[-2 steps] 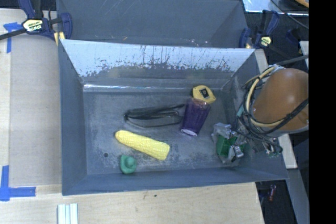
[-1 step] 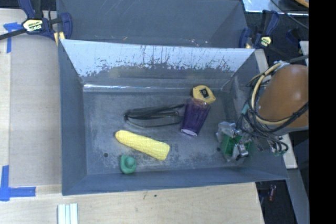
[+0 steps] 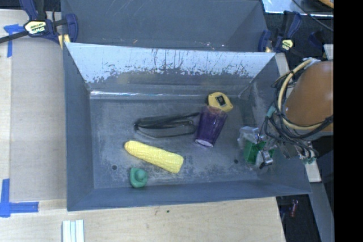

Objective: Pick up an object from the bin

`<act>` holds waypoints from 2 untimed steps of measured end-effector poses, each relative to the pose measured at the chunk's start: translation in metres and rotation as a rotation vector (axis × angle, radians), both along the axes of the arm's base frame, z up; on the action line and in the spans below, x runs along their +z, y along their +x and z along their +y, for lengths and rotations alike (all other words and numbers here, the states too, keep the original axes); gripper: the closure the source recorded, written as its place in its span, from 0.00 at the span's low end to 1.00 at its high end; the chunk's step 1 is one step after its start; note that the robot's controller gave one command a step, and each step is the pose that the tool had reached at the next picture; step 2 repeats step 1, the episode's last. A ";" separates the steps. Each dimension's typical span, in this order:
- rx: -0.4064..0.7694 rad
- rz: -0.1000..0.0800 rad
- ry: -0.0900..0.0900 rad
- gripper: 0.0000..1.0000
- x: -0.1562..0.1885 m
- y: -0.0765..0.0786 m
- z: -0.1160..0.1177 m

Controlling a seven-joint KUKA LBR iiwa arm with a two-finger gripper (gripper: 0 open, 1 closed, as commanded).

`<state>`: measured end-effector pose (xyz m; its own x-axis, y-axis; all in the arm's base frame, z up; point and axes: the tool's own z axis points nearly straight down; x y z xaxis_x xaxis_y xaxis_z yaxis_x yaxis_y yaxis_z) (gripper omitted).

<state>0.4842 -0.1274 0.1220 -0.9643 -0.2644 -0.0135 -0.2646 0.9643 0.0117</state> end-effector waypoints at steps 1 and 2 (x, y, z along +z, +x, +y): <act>-0.003 -0.001 -0.002 1.00 0.030 0.000 -0.001; -0.003 -0.001 -0.002 1.00 0.030 0.000 -0.001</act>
Offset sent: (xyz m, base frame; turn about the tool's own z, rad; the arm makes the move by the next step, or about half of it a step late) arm 0.0000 -0.0008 0.0277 0.0019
